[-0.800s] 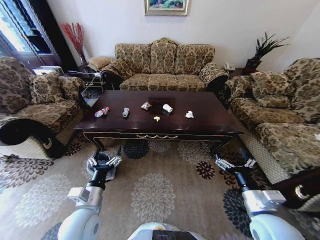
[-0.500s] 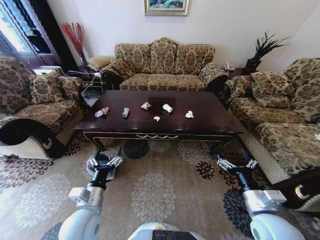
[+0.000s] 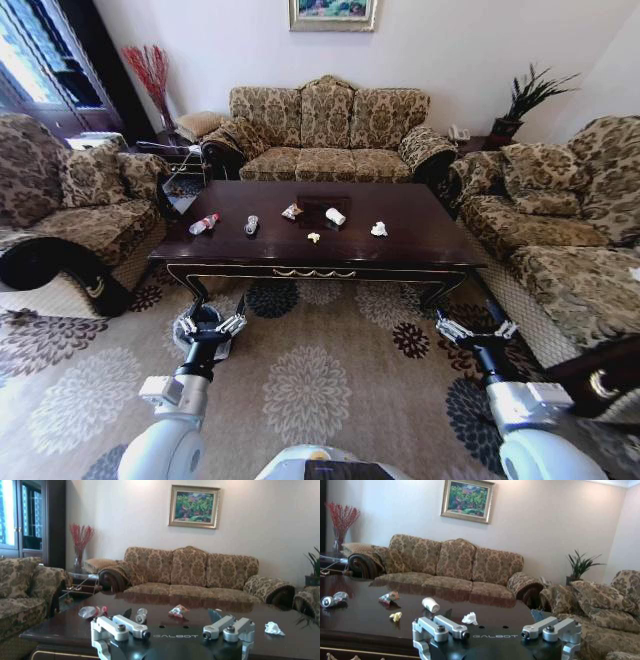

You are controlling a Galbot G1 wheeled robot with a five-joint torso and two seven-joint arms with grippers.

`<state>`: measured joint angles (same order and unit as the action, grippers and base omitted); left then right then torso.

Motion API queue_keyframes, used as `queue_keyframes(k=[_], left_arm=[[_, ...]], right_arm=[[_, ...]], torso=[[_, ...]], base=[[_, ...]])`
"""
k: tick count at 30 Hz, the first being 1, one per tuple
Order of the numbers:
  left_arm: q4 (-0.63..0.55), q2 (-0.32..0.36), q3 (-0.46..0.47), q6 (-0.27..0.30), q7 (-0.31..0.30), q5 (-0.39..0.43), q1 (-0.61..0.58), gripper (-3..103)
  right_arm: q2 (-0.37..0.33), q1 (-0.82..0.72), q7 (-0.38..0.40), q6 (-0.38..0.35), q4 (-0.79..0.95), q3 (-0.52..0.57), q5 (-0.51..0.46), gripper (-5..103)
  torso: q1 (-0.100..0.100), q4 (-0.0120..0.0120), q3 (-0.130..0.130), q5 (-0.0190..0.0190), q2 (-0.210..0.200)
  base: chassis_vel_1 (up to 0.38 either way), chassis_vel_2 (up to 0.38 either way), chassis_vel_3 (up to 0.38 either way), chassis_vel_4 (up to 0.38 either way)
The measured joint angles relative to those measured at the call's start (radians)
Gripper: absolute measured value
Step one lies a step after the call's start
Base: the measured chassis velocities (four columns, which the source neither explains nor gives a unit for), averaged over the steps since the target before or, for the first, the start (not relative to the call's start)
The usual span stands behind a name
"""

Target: Move to the front of the table and place the trash on the table into the trash bin.

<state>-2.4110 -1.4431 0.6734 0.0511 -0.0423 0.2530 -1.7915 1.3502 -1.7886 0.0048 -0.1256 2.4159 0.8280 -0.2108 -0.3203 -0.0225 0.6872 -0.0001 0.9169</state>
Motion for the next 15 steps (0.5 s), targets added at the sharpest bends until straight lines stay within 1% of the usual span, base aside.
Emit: queue_keyframes(k=[7, 10, 15], left_arm=[[-0.001, -0.008, -0.003, -0.006, 0.006, -0.015, -0.005, 100], [-0.002, -0.012, -0.003, -0.012, 0.008, -0.022, -0.009, 100], [-0.006, -0.019, -0.002, -0.022, 0.009, -0.027, -0.016, 100]], right_arm=[[0.006, -0.004, 0.001, 0.012, 0.001, -0.026, 0.052, 100], [0.009, -0.004, 0.002, 0.016, 0.002, -0.035, 0.061, 100], [0.010, -0.004, 0.002, 0.016, 0.004, -0.046, 0.063, 100]], torso=[[0.000, -0.0001, 0.000, 0.0001, 0.000], [0.000, 0.0000, 0.000, 0.0002, 0.000], [0.000, 0.0001, 0.000, 0.0002, 0.000]], base=[[0.000, 0.000, 0.000, 0.000], [0.056, 0.061, -0.062, -0.092], [0.160, 0.144, -0.148, -0.141]])
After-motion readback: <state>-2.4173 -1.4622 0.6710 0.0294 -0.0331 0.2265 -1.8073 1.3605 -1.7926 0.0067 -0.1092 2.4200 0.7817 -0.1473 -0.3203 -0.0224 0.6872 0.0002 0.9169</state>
